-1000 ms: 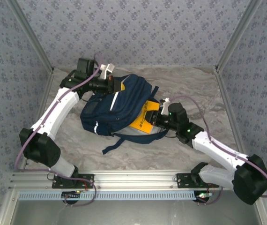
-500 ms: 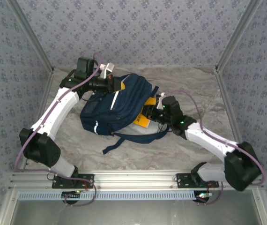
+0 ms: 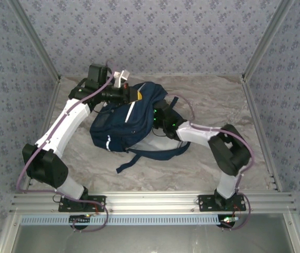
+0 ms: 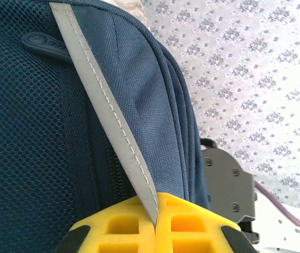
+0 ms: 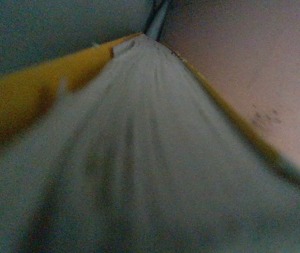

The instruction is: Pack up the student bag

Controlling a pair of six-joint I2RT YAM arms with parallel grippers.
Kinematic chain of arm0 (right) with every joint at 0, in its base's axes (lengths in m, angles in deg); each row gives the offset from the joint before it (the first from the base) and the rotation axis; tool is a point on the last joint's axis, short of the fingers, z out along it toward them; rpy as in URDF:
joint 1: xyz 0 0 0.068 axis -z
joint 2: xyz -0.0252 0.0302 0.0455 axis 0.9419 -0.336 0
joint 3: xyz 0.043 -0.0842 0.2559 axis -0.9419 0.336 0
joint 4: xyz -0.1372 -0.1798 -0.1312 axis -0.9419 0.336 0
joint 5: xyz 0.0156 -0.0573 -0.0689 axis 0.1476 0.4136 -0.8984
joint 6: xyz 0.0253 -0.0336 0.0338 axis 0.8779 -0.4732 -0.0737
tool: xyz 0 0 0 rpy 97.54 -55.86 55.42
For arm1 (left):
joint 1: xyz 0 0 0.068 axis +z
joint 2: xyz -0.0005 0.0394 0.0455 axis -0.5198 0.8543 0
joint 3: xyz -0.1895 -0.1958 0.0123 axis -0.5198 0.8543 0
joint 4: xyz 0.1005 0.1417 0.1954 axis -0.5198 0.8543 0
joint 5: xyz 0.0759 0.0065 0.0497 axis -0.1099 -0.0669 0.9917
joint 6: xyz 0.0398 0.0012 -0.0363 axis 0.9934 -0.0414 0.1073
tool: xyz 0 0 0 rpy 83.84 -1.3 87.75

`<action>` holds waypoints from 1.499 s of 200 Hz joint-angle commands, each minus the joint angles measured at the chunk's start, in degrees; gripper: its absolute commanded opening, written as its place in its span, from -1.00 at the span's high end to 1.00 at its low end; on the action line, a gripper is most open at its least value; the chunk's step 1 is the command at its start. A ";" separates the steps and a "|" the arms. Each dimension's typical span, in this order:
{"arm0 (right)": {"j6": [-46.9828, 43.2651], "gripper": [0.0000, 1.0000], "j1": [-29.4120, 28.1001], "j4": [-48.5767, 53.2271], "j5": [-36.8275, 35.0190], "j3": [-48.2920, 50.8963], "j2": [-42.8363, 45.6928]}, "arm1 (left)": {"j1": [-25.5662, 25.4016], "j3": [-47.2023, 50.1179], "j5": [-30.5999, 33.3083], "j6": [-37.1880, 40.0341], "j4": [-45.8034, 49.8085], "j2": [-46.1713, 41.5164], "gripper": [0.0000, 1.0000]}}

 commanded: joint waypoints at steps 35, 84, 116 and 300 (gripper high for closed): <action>7.01 -0.15 -0.75 -9.90 2.86 -6.58 -9.00 | -0.88 -3.71 -7.12 -1.46 -11.29 -1.77 1.00; 4.62 -0.55 4.05 -14.13 6.28 7.18 3.78 | 1.35 -1.17 -2.72 -3.58 -13.65 -2.85 1.00; 0.91 -0.58 8.53 -10.49 6.35 17.43 15.88 | 1.86 0.53 0.02 -4.85 -14.78 -2.38 1.00; -25.07 0.12 -8.39 20.53 -15.56 32.06 48.51 | -12.67 -4.35 15.24 -10.28 -20.13 23.53 1.00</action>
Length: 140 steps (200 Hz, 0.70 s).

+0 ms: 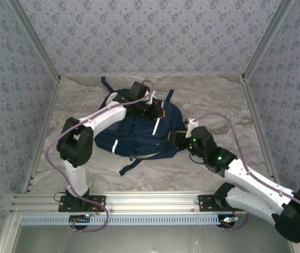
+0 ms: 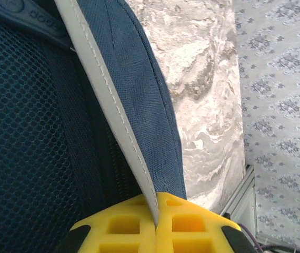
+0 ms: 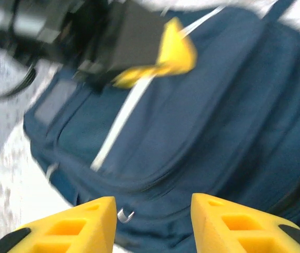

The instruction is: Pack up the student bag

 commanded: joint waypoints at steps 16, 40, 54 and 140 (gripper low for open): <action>-5.14 0.12 -9.80 -9.71 -2.82 3.35 -7.76 | 0.55 -8.90 3.15 -4.00 -6.58 3.72 1.00; -3.76 0.12 -13.14 -13.44 -2.56 3.27 -14.45 | 0.66 -11.83 3.73 -7.00 -8.20 6.32 1.00; -2.97 0.11 -14.17 -14.19 -2.83 2.38 -18.59 | 0.66 -12.21 3.91 -9.09 -10.21 7.18 1.00; 4.53 0.11 -16.67 -8.50 -9.80 -5.38 -32.95 | 4.01 -0.80 6.20 -11.78 -11.21 -3.56 0.18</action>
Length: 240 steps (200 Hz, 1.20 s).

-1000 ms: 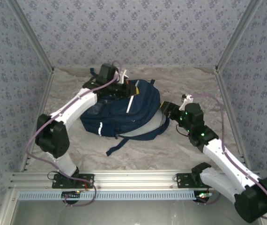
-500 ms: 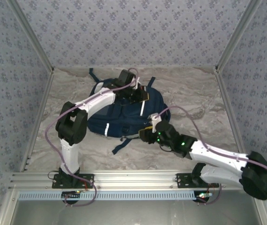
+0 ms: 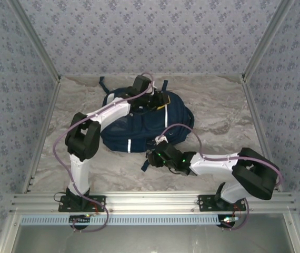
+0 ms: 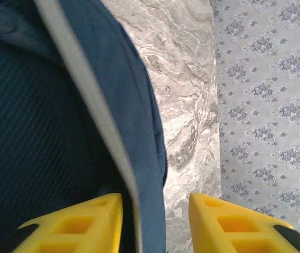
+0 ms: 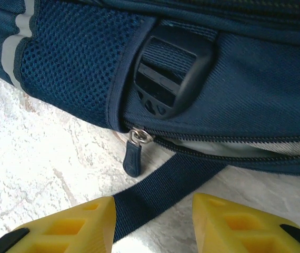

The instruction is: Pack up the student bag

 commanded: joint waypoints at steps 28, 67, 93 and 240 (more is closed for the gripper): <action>7.65 0.12 -4.07 8.30 -7.79 -8.53 -4.96 | 4.50 11.60 4.58 -0.38 -0.33 -18.30 0.12; 21.32 0.24 -6.23 24.72 -16.13 -18.41 -9.32 | 7.12 18.25 6.25 0.30 1.58 -28.88 0.09; 27.14 0.23 -8.07 31.82 -18.45 -23.61 -12.03 | 8.47 20.20 6.00 0.11 2.43 -32.59 0.07; 31.89 0.23 -8.55 45.45 -15.37 -39.68 -28.71 | 14.27 26.22 1.77 -1.29 1.32 -37.68 0.06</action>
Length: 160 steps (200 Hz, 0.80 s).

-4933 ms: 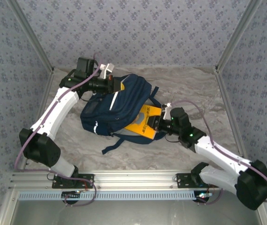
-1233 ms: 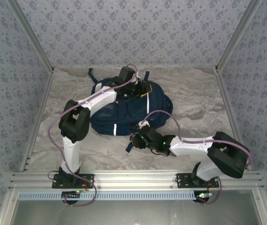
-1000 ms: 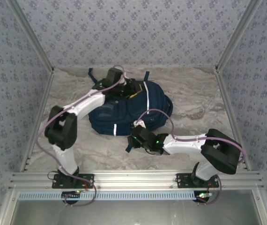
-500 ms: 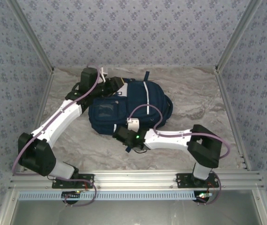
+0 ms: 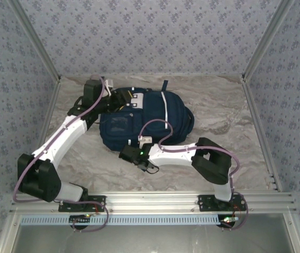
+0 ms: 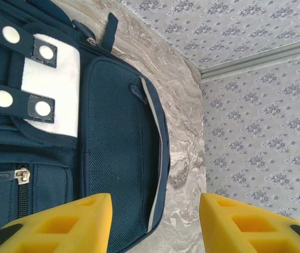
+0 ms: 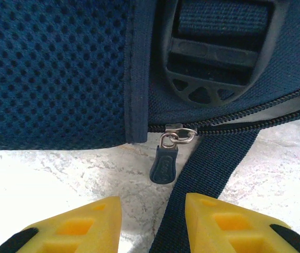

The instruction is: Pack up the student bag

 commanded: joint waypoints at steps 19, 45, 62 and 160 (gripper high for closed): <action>0.17 0.24 1.90 0.71 0.40 -1.35 -2.92 | 0.74 0.83 -1.97 -0.29 -0.85 -1.81 0.06; -1.12 0.27 3.19 -1.07 1.57 -0.84 -4.15 | 0.98 1.44 -1.81 0.06 -1.10 -1.38 0.06; -2.96 0.31 3.56 -3.69 1.51 -0.79 -4.76 | 1.05 2.08 -1.83 0.15 -1.48 -1.17 0.07; -10.86 1.00 4.95 -10.49 0.38 6.49 0.84 | 1.29 4.26 -1.44 4.35 0.98 -0.92 0.34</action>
